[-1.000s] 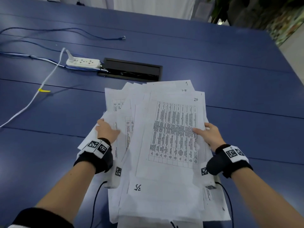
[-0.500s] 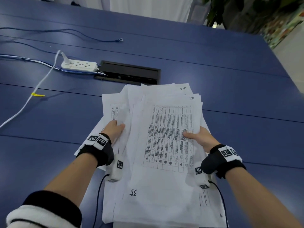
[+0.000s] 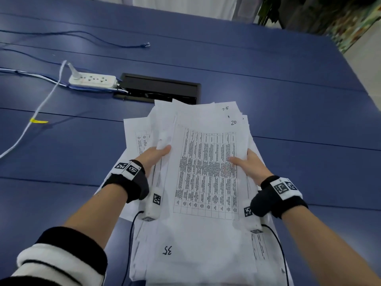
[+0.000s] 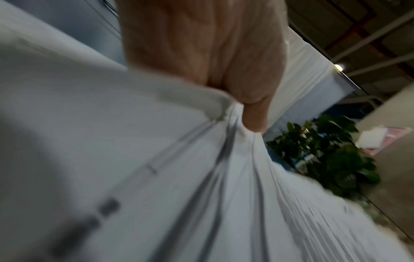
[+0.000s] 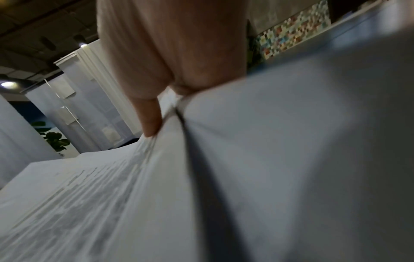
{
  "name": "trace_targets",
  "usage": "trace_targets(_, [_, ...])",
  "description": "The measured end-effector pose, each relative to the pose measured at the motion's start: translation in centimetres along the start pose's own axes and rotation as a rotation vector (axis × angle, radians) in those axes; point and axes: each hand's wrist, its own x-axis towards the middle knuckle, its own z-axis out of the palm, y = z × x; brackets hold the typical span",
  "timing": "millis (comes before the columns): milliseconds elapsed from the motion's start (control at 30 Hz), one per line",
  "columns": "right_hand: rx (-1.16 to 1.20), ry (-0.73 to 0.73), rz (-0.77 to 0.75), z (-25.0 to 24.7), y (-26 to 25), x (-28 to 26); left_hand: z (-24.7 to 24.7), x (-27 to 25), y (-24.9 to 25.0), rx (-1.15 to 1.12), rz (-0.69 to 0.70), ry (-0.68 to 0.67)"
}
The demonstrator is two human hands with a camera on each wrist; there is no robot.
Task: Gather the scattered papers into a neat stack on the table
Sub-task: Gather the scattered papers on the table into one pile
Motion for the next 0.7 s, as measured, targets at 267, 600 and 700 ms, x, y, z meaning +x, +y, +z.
trace_targets(267, [-0.41, 0.14, 0.035, -2.3, 2.0, -1.4, -3.7, -1.7, -3.4, -0.145, -0.038, 0.093])
trace_targets(600, [-0.361, 0.022, 0.027, 2.5, -0.3, -2.2, -0.8, -2.9, -5.7, -0.011, -0.011, 0.184])
trace_targets(700, [-0.341, -0.02, 0.009, 3.6, -0.3, -3.1, -1.0, -3.5, -5.1, -0.16, 0.012, 0.18])
